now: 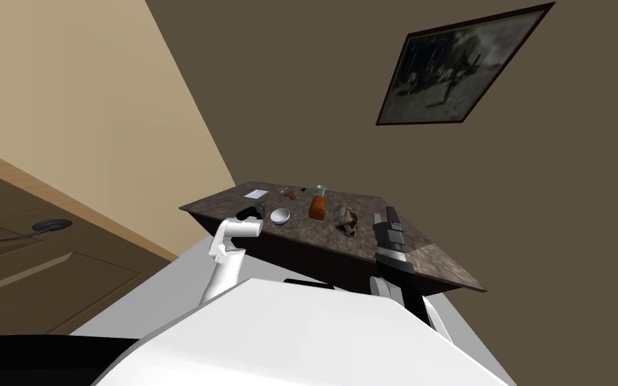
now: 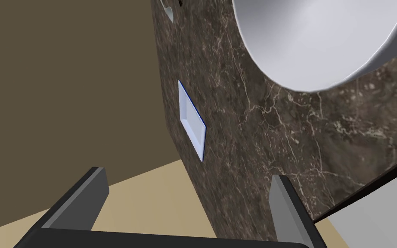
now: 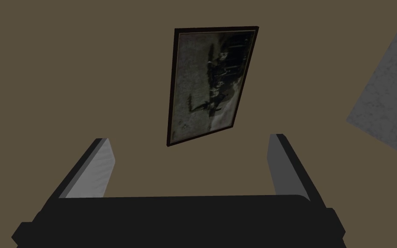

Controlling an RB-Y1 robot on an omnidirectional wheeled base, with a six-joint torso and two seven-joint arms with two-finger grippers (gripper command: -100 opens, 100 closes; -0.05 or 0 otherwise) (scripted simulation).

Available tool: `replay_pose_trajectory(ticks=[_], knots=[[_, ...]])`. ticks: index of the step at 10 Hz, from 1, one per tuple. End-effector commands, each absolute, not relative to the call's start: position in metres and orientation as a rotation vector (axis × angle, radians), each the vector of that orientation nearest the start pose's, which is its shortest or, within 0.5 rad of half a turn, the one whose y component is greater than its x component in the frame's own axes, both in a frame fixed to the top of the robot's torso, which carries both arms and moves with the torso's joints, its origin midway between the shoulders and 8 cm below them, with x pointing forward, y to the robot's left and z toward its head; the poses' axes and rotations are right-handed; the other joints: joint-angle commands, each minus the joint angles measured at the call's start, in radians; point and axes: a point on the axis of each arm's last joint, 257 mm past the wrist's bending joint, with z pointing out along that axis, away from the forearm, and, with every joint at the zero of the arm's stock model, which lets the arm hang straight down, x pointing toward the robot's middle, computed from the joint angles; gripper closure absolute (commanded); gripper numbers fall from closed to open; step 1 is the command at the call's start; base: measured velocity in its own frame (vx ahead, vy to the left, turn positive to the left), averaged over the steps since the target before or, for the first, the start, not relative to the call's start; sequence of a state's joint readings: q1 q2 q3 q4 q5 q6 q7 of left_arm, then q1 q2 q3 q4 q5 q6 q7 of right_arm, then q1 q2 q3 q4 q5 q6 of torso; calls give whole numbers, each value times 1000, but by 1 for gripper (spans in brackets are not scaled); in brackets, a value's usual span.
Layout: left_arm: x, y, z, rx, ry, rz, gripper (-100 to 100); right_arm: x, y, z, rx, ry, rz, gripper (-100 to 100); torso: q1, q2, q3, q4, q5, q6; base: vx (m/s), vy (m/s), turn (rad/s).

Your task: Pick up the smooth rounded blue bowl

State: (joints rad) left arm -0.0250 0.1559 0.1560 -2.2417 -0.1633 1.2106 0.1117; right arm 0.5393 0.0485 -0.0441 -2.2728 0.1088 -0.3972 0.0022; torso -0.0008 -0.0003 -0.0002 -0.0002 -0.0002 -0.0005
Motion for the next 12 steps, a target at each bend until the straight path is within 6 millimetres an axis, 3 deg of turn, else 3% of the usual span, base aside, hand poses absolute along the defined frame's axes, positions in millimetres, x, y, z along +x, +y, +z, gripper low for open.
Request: replay_pose_trajectory(ticks=[1,12], knots=[[459,369,-169,-1654,1326,-583,-100,356,-298,-13,739,731,1133,0,0,0,0,0,0,0,8,-12,-41],[434,359,-208,-1882,1413,-440,-100,356,-298,-13,739,731,1133,0,0,0,0,0,0,0,8,-12,-41]])
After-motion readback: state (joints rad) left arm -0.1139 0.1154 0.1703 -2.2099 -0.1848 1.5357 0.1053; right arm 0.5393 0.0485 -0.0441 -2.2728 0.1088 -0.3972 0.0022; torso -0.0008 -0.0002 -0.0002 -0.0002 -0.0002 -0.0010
